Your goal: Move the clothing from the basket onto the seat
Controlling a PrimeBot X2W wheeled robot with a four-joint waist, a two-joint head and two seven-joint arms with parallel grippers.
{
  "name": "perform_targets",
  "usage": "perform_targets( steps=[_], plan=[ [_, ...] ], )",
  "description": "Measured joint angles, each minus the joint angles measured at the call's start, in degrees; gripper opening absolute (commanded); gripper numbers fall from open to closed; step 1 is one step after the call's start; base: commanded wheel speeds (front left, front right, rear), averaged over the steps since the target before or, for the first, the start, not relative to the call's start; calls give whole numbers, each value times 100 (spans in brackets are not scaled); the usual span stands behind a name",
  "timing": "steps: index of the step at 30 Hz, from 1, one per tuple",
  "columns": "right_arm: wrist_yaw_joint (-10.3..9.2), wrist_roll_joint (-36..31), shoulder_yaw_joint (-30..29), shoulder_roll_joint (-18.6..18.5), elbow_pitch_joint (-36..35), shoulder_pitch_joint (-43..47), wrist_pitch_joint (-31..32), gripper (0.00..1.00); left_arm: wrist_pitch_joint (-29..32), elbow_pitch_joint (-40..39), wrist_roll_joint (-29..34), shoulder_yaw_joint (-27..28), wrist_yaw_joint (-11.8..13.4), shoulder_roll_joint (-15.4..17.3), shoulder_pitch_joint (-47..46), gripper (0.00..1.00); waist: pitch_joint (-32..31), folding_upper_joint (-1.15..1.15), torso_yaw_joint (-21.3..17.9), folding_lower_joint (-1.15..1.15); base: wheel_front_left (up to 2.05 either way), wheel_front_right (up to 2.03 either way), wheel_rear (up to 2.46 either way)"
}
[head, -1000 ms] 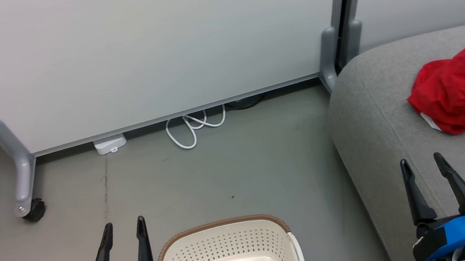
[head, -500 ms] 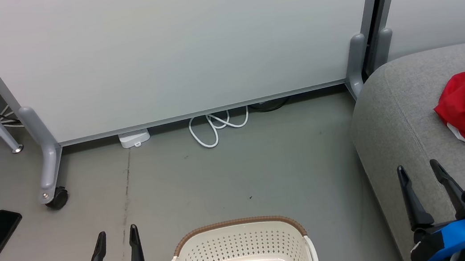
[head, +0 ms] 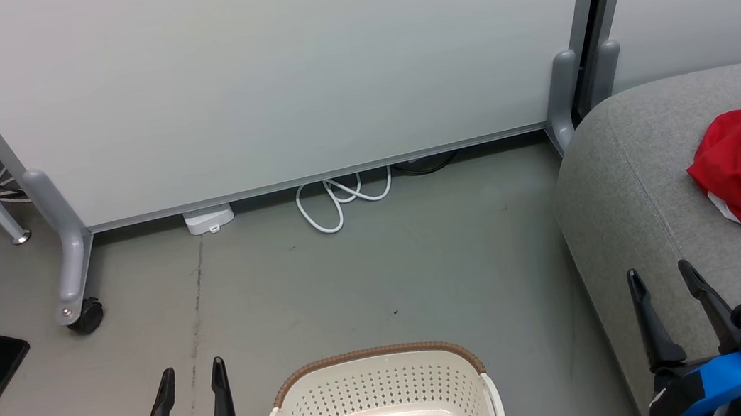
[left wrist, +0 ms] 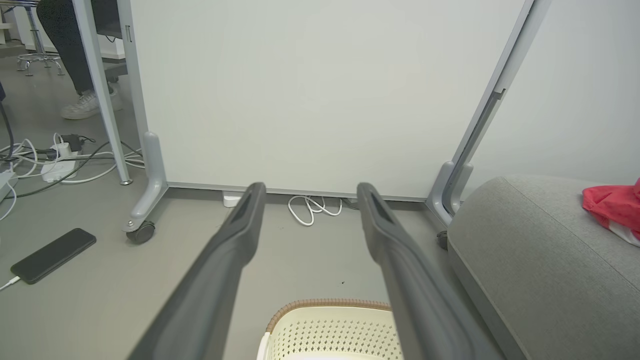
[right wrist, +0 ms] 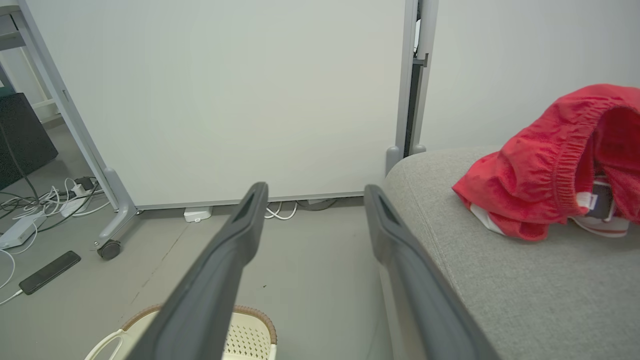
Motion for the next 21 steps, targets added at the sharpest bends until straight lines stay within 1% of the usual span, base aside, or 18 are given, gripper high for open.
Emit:
perform_targets(
  steps=[3, 4, 11, 21],
  plan=[
    [0, 10, 20, 0, 2, -1, -1, 100, 0, -1, -34, -26, 0, 13, 0, 100, 0, 0, 0, 0, 0, 0, 0],
    [0, 10, 26, 0, 13, 0, -1, 0, 0, 7, -44, -35, 0, 16, 1, 0, 0, 0, 0, 0, 0, 0, 0],
    [0, 41, 19, 30, 364, 135, 33, 0, 59, 313, -96, -32, 0, -52, 237, 0, 1, 0, -2, 0, 0, 0, 0],
    [0, 1171, -21, 33, 333, 124, 298, 0, 339, 237, -1092, 94, 0, -75, 229, 0, 9, 0, -14, 0, 0, 0, 0]
  ],
)
